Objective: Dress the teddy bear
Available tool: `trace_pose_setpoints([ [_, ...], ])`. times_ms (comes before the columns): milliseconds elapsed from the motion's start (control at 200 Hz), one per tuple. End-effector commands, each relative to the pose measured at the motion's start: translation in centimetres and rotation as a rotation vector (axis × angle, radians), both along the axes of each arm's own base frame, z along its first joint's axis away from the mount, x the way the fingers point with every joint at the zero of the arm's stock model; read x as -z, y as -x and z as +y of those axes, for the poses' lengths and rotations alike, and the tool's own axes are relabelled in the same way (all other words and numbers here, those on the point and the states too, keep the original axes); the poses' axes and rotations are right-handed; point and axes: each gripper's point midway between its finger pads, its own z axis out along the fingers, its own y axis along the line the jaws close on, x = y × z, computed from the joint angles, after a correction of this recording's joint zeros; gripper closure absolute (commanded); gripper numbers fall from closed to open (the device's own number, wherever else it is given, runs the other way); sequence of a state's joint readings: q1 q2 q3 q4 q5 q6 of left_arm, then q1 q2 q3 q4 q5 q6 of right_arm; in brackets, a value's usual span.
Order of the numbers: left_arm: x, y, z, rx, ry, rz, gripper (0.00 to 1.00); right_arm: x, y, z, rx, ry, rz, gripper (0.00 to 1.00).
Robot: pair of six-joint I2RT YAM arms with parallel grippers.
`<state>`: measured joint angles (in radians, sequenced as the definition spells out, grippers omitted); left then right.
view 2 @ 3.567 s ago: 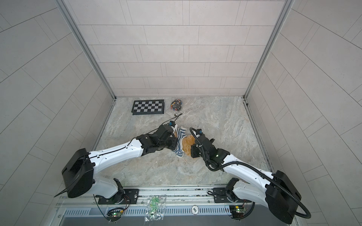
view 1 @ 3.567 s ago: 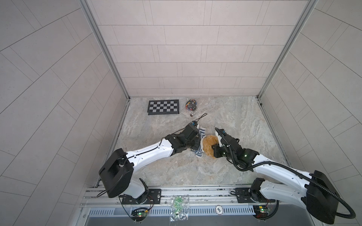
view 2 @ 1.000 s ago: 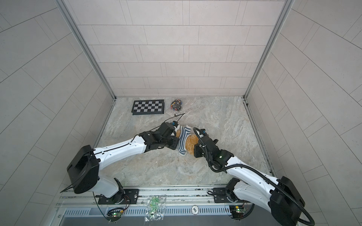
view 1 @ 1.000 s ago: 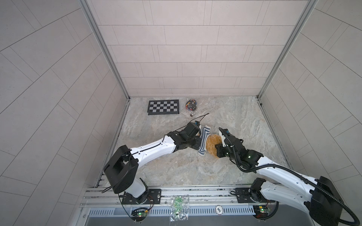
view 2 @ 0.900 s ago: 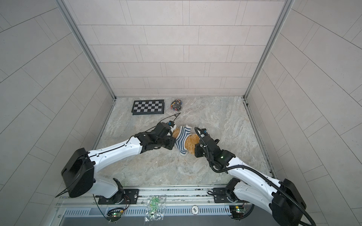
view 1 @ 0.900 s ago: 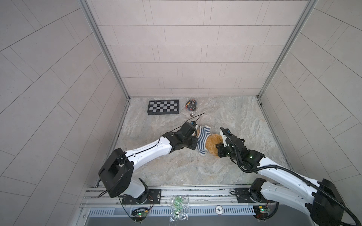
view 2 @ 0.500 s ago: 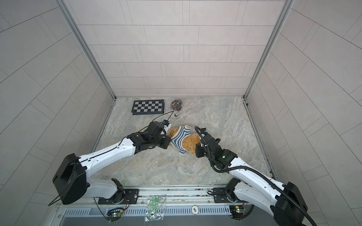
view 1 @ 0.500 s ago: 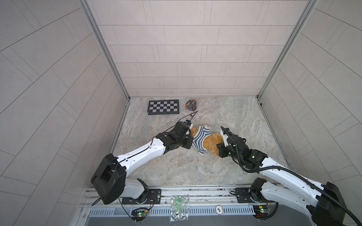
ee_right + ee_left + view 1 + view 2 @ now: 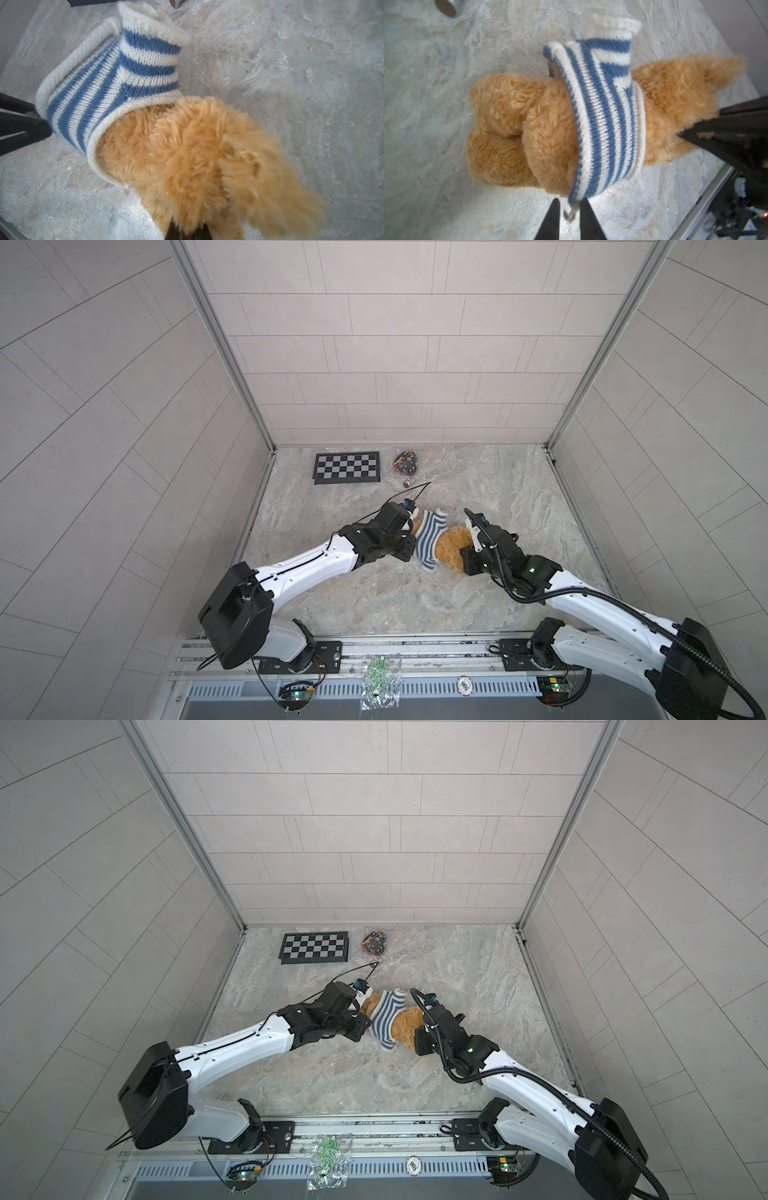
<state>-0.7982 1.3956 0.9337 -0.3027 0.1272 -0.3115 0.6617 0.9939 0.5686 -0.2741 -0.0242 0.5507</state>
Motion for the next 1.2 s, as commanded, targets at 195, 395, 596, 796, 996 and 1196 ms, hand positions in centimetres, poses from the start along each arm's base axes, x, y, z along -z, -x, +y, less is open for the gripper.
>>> trace_pose_setpoints([
  [195,-2.7,1.8,2.3,0.024,-0.036,-0.139,0.24,-1.5,-0.5,1.3,-0.018,-0.066,-0.010,1.00],
  [395,-1.1,0.7,0.6,0.031,-0.012,-0.125,0.09,-1.8,-0.6,2.6,-0.083,-0.085,0.017,1.00],
  [596,-0.9,-2.2,-1.4,-0.001,0.015,-0.129,0.17,-2.5,-0.1,4.5,-0.195,-0.153,0.064,1.00],
  [796,-0.4,-2.9,-1.7,-0.001,0.044,-0.106,0.63,-2.4,0.0,4.5,-0.242,-0.174,0.099,1.00],
  [996,-0.9,-2.2,-1.4,0.001,0.093,-0.065,1.00,-3.5,-0.2,3.5,-0.235,-0.146,0.074,0.90],
  [1196,-1.8,-1.3,-0.2,0.011,0.139,0.016,1.00,-5.1,0.5,2.6,-0.262,-0.111,-0.003,0.63],
])
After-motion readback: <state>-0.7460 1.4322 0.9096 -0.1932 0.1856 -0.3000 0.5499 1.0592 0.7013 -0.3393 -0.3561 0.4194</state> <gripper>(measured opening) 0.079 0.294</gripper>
